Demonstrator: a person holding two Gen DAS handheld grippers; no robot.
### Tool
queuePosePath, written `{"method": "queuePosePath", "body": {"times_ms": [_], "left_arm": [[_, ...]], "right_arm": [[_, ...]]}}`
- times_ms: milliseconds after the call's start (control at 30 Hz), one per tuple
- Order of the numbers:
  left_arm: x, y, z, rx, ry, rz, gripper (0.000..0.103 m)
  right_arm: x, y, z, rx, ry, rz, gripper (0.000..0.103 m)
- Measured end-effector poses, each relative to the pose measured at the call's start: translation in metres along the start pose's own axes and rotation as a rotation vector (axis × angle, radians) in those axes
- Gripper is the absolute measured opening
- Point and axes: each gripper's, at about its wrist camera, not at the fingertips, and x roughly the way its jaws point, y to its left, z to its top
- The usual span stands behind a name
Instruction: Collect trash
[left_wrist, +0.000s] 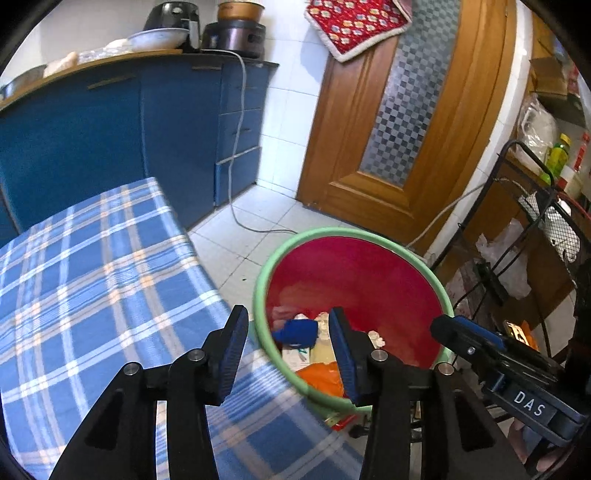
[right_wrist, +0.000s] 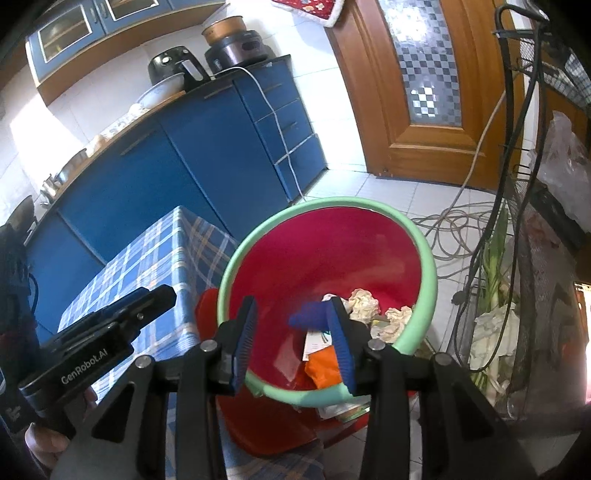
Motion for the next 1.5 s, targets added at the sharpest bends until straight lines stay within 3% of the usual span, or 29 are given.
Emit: {"method": "queuePosePath", "body": {"times_ms": [567,933,1100,1500], "left_arm": [[-0.088,0.059,-0.036,-0.153,-0.056,0.184,0.056],[-0.146,0.077,-0.062,-0.198,-0.124,0.284,0.059],[-0.167,0.081,-0.075,-0.210,-0.145,0.339,0.069],[-0.196,0.088,-0.093,-0.237,-0.169,0.383,0.069]], "right_arm": [[-0.040,0.058,-0.025,-0.095,-0.032,0.091,0.064],[-0.063,0.093,-0.047,-0.168,-0.041,0.138,0.071],[-0.074,0.105,-0.057,-0.200,-0.053,0.158,0.078],[-0.089,0.121,-0.073,-0.249,-0.066,0.175,0.079]]}}
